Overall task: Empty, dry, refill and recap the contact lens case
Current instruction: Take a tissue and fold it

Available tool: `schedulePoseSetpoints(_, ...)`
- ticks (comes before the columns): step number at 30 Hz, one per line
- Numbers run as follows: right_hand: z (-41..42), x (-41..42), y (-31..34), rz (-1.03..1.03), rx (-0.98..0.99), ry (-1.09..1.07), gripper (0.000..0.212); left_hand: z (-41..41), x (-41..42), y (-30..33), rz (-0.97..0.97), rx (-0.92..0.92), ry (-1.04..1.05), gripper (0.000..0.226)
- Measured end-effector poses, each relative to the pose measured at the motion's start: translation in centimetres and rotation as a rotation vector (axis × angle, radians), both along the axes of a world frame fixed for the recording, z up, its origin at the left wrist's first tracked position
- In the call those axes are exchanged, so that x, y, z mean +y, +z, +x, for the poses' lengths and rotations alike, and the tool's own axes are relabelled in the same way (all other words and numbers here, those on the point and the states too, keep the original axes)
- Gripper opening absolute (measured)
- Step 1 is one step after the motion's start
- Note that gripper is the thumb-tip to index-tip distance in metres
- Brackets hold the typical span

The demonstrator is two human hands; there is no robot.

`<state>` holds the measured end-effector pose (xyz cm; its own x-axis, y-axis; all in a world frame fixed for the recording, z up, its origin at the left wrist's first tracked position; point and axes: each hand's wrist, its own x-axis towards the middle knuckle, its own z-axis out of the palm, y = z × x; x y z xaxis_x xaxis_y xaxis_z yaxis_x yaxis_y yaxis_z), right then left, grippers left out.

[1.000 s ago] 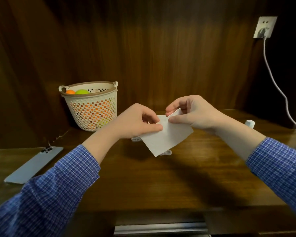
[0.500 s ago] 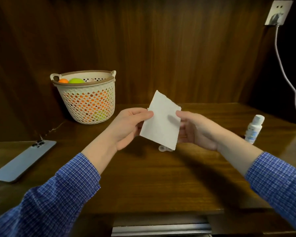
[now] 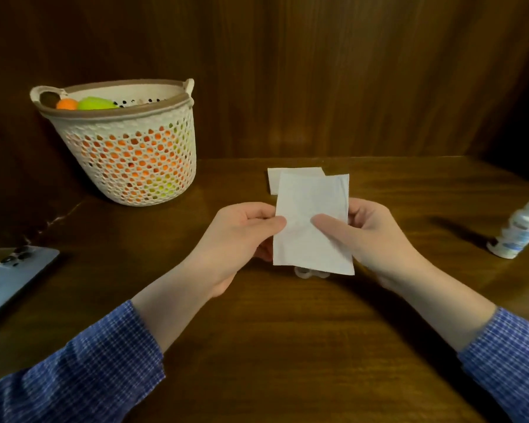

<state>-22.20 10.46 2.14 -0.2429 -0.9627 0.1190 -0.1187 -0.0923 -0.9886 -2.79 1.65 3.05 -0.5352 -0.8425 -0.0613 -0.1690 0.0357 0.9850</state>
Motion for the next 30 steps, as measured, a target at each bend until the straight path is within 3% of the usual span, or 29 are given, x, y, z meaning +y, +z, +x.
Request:
schedulePoseSetpoints(5, -0.6, 1.0, 0.3, -0.080, -0.126, 0.095, 0.017, -0.4, 0.2, 0.0, -0.004, 0.090, -0.058, 0.020)
schedulePoseSetpoints(11, -1.1, 1.2, 0.7, -0.110, -0.257, 0.178, 0.022, 0.4, 1.0, 0.5, 0.186, 0.330, -0.090, 0.033)
schedulePoseSetpoints(18, -1.4, 1.6, 1.6, -0.218, -0.256, 0.339, 0.016, 0.8, 1.1, 1.0, 0.230, 0.403, -0.166, 0.043)
schedulePoseSetpoints(22, -1.8, 1.9, 1.8, -0.234, -0.128, 0.307, 0.023, 1.0, 1.3, 1.0, 0.191, 0.379, -0.192, 0.049)
schedulePoseSetpoints(30, -2.6, 2.5, 2.0, -0.234, 0.392, 0.204, 0.044, 1.2, 1.0, 0.9, 0.068, 0.272, -0.196, 0.058)
